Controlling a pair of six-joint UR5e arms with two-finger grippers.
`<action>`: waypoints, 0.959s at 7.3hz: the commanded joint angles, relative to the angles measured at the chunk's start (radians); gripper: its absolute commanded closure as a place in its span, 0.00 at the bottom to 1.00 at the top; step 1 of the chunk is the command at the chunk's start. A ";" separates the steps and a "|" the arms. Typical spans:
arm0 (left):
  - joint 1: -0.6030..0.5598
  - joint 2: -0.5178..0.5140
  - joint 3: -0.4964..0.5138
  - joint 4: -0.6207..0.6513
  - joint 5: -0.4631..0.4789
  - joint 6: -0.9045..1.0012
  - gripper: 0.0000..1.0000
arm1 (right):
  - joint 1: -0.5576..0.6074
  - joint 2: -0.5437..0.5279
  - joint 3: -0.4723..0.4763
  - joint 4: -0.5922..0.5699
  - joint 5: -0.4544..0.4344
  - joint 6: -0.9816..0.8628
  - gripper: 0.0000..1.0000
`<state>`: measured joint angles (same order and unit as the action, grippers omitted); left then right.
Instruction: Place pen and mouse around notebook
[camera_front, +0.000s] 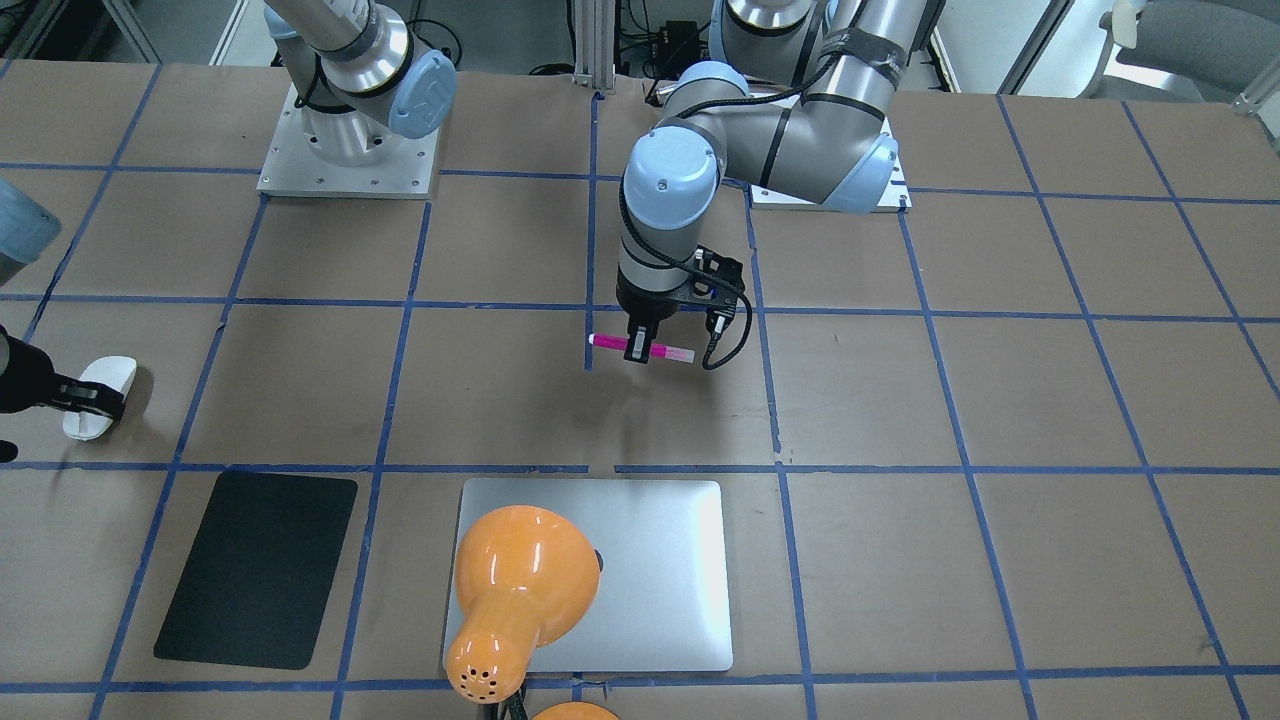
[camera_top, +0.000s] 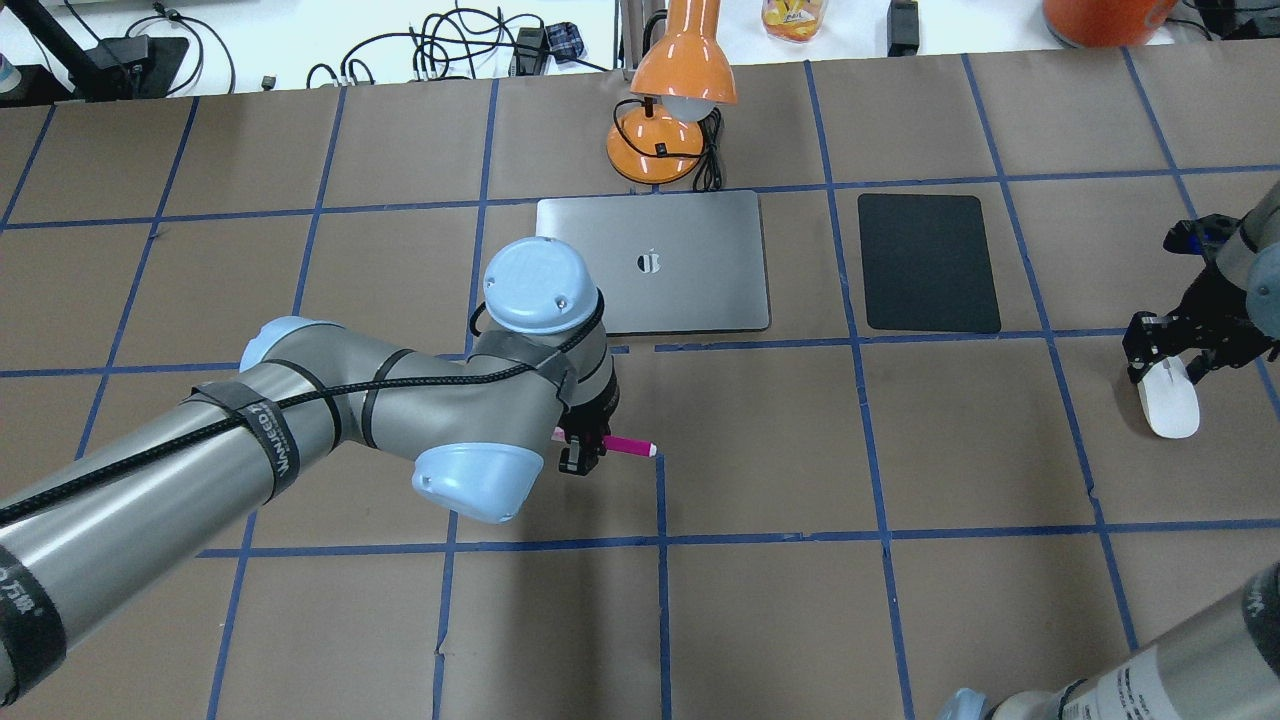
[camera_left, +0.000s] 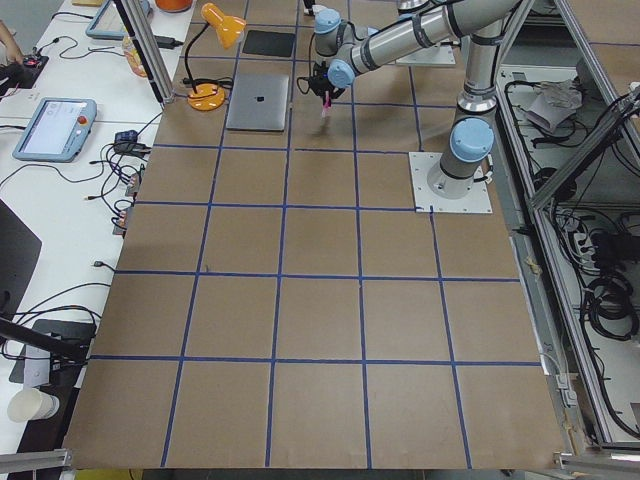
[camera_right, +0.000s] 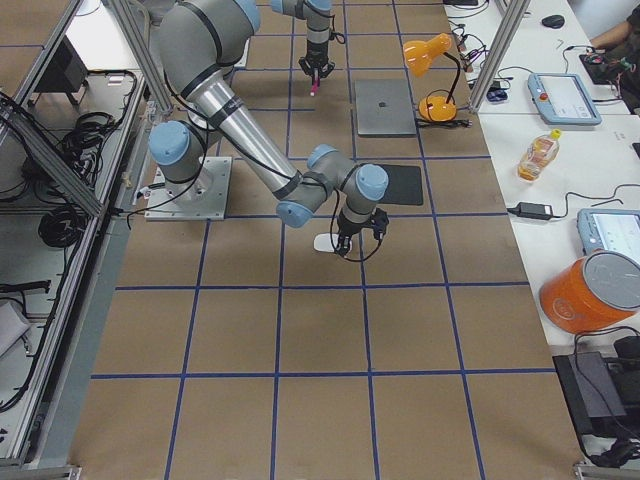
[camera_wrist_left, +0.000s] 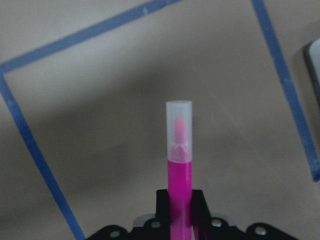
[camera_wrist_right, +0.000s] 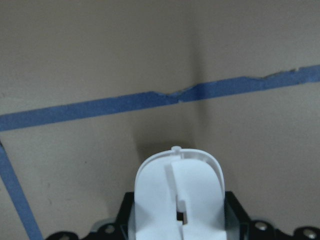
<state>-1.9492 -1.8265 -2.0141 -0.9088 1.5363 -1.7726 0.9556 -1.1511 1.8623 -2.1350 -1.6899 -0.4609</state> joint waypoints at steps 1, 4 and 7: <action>-0.055 -0.034 0.041 -0.001 -0.004 -0.131 1.00 | 0.008 -0.016 -0.032 0.006 0.007 0.004 0.58; -0.085 -0.129 0.135 0.002 -0.004 -0.174 1.00 | 0.115 -0.012 -0.110 0.023 0.021 0.106 0.57; -0.083 -0.183 0.141 0.004 0.005 -0.127 0.42 | 0.262 0.001 -0.156 0.023 0.026 0.327 0.54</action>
<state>-2.0332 -1.9928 -1.8806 -0.9096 1.5376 -1.9278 1.1494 -1.1573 1.7314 -2.1129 -1.6654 -0.2269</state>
